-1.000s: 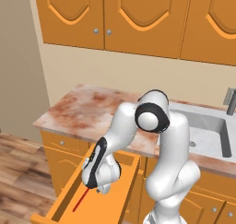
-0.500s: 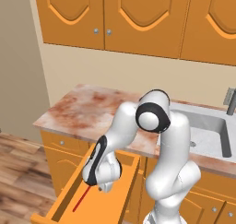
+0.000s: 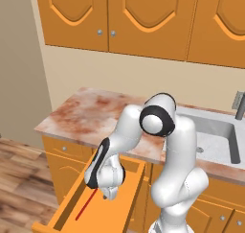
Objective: Take a straw from the drawer in front and place it inside the glass cup on the dining counter.
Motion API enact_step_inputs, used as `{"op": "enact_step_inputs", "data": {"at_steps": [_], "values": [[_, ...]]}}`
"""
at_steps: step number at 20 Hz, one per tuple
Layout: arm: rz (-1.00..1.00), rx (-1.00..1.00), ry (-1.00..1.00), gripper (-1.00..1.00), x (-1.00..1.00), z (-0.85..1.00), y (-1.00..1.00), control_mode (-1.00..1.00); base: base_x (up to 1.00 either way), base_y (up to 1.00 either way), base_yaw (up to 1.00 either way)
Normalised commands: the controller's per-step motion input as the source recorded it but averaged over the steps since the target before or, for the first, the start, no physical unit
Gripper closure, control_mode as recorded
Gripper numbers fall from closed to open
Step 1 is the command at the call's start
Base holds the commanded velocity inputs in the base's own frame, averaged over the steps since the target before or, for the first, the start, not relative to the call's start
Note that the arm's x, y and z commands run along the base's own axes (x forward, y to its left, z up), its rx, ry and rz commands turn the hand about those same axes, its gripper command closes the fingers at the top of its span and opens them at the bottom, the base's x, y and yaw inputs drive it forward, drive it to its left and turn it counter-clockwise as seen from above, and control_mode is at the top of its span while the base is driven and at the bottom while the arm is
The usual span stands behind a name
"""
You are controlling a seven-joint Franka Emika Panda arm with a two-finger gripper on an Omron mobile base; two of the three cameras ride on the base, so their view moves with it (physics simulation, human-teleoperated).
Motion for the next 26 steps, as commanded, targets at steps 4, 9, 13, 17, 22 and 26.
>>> {"op": "enact_step_inputs", "data": {"at_steps": [4, 9, 13, 17, 22, 26], "values": [[0.00, 0.00, 0.13, -1.00, 0.01, -0.12, 0.00, -1.00, 0.00, 0.00, 0.00], [0.00, 0.00, 0.11, -1.00, 0.01, -0.08, 0.00, -1.00, 0.00, 0.00, 0.00], [0.00, 0.00, 0.06, -1.00, 0.00, 0.00, 0.08, -1.00, 0.00, 0.00, 0.00], [0.00, 0.00, 0.03, -1.00, 0.00, 0.00, 0.16, -1.00, 0.00, 0.00, 0.00], [-0.02, 0.00, 0.00, -1.00, 0.00, 0.00, 0.28, -1.00, 0.00, 0.00, 0.00], [-0.04, 0.00, 0.00, -1.00, 0.00, -0.02, 0.20, -1.00, 0.00, 0.00, 0.00]]}}
